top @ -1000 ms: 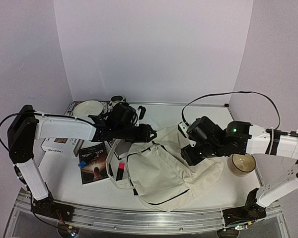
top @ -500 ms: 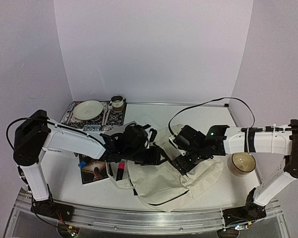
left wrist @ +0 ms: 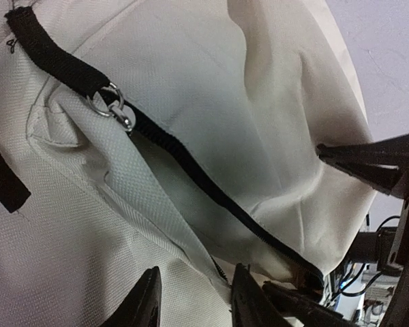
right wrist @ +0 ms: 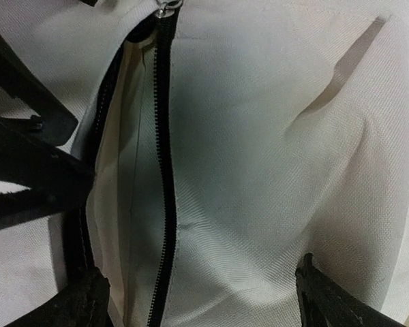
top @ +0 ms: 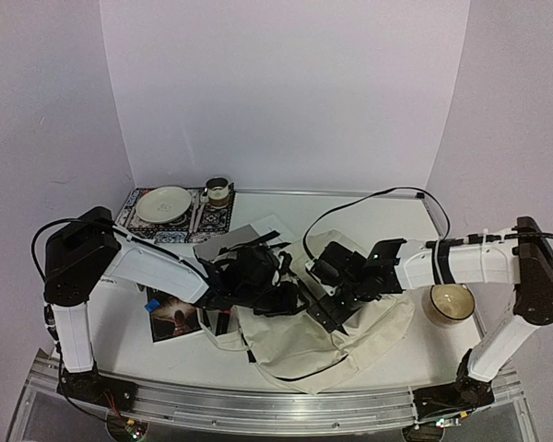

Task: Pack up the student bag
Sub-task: Pick up the lower front pocket of the student bag.

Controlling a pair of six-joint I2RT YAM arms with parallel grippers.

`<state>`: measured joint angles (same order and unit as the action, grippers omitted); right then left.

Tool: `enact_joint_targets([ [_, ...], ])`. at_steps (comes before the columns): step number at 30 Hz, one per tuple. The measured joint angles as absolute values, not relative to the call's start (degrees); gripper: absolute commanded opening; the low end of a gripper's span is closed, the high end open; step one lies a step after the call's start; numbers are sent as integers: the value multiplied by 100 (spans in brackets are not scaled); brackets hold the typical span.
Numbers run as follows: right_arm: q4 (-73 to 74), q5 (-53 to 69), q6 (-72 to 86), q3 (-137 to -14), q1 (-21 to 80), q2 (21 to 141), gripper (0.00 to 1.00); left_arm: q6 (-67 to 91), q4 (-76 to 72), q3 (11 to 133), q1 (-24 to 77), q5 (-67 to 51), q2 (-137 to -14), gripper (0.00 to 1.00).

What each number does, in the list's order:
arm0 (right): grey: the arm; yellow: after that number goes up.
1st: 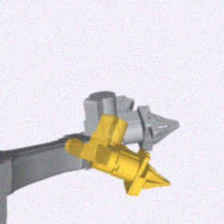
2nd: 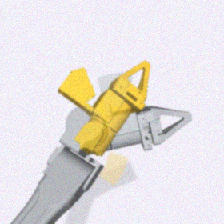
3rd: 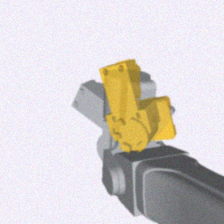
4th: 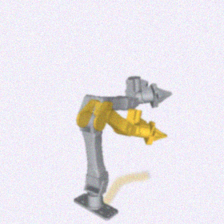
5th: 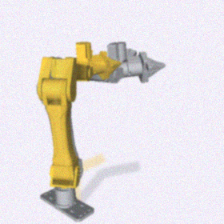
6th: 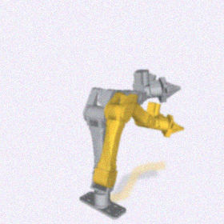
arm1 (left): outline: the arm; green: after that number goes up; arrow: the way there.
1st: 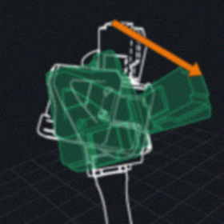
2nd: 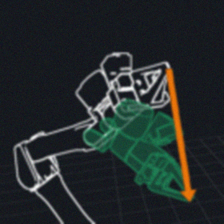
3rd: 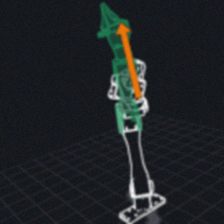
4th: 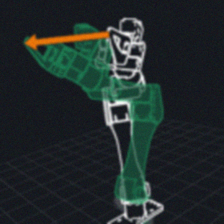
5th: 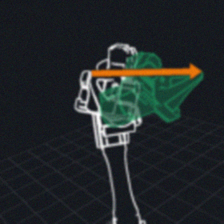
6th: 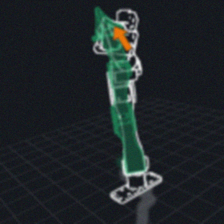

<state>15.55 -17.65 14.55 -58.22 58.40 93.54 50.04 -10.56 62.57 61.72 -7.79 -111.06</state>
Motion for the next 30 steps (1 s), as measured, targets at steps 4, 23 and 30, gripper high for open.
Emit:
enact_joint_targets([
  [4, 1675, -1994, 1451, -5822, 5864, 9386, 96, 5107, -1116, 6155, 6184, -781, -11148, 16],
  [23, 2619, -3743, 1520, -6224, 6057, 9946, 66, 5103, -1269, 5946, 6182, -788, -11281, 10],
  [30, 2775, -4240, 1518, -6304, 6074, 9720, 39, 5099, -1258, 5945, 6182, -785, -11264, 11],
])
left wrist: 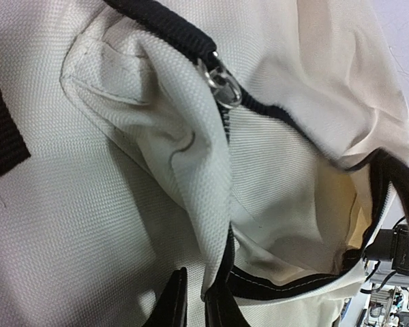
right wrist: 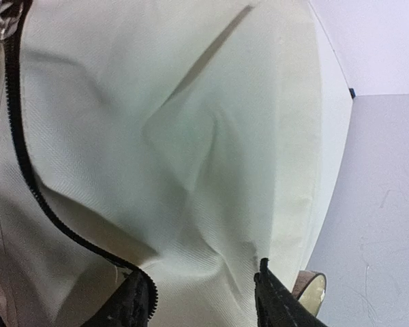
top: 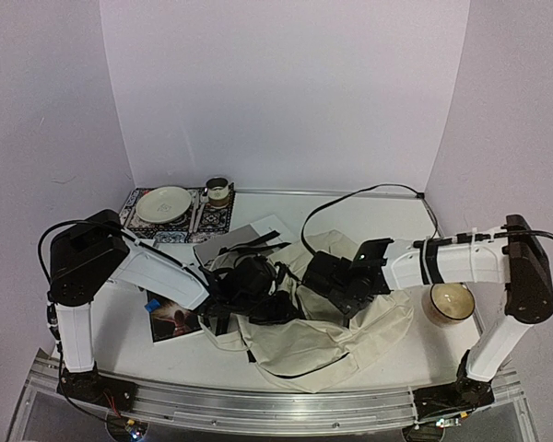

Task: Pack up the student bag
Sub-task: Pick up the lower front pocket of the student bag.

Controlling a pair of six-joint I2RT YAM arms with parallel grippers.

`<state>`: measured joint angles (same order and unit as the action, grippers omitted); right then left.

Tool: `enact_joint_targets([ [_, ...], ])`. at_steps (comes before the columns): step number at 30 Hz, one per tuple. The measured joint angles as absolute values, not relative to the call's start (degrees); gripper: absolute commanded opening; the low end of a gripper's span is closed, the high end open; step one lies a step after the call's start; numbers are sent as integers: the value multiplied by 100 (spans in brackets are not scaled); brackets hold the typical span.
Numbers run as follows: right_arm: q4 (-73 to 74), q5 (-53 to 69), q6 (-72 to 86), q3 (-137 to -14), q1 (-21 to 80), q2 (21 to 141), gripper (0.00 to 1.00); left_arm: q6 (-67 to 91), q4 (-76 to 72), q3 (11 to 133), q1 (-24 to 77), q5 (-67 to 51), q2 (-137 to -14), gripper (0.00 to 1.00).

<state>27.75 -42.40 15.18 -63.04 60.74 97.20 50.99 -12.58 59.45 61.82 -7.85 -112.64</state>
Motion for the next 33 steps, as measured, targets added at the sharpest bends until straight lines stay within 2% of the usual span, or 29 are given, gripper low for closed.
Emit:
enact_joint_targets([
  [3, 2811, -4380, 1499, -6335, 6083, 9567, 24, 5095, -1253, 5942, 6182, -782, -11239, 11],
  [6, 2825, -4385, 1493, -6360, 6084, 9496, 1, 5094, -1262, 5918, 6182, -781, -11213, 12],
  [12, 2816, -4169, 1444, -6366, 6087, 9491, 0, 5086, -1245, 5909, 6182, -779, -11145, 12],
  [13, 2812, -4124, 1434, -6366, 6086, 9491, 1, 5084, -1243, 5909, 6182, -779, -11135, 12],
  [15, 2787, -4046, 1411, -6365, 6086, 9491, 11, 5081, -1241, 5909, 6182, -779, -11126, 12],
  [25, 2618, -3915, 1261, -6356, 6080, 9800, 40, 5074, -1238, 5909, 6187, -784, -11062, 11],
  [33, 2447, -3427, 1160, -6359, 6080, 10114, 58, 5074, -1238, 5909, 6211, -781, -11052, 10],
])
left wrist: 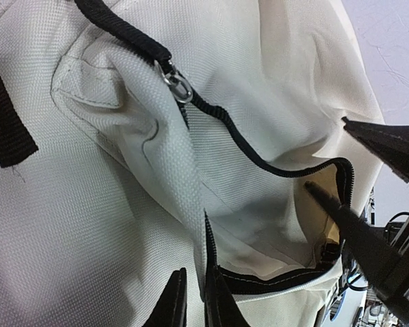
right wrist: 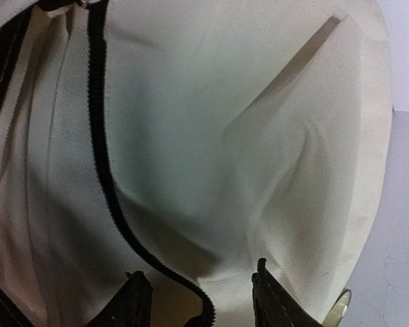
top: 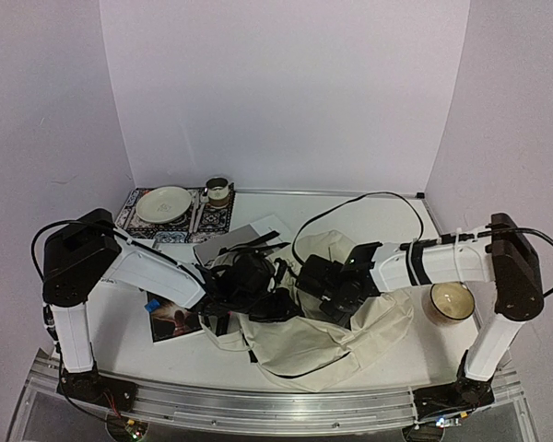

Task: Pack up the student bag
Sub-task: Pick up the lower front pocket of the student bag.

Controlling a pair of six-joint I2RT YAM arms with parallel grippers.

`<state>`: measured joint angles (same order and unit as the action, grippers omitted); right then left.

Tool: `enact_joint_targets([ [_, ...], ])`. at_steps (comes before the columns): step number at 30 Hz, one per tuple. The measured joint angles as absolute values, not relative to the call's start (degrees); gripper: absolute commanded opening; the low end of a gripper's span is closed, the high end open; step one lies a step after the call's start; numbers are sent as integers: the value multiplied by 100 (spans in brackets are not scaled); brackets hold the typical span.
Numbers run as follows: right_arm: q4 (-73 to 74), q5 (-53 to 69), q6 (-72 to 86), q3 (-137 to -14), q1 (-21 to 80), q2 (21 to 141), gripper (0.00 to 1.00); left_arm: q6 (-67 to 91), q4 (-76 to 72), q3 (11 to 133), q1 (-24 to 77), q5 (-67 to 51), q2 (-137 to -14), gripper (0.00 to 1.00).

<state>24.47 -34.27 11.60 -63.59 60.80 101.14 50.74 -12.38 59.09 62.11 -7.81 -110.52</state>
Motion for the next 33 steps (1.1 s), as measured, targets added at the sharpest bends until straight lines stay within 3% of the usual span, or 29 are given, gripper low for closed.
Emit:
enact_joint_targets([
  [6, 2371, -2907, 1027, -6361, 6080, 10114, 64, 5064, -1238, 5909, 6211, -784, -11052, 10],
  [14, 2311, -3560, 1008, -6373, 6080, 10433, 58, 5050, -1238, 5911, 6228, -781, -11052, 9],
  [19, 2318, -3952, 923, -6490, 6086, 10782, 36, 5050, -1238, 5909, 6243, -779, -11052, 9],
  [24, 2323, -4192, 877, -6611, 6081, 10795, 2, 5050, -1239, 5898, 6248, -759, -11025, 9],
  [30, 2324, -4237, 873, -6626, 6080, 10099, 0, 5045, -1226, 5792, 6248, -674, -10889, 18],
  [33, 2312, -4149, 880, -6626, 6083, 9509, 0, 5038, -1205, 5753, 6248, -597, -10806, 32],
])
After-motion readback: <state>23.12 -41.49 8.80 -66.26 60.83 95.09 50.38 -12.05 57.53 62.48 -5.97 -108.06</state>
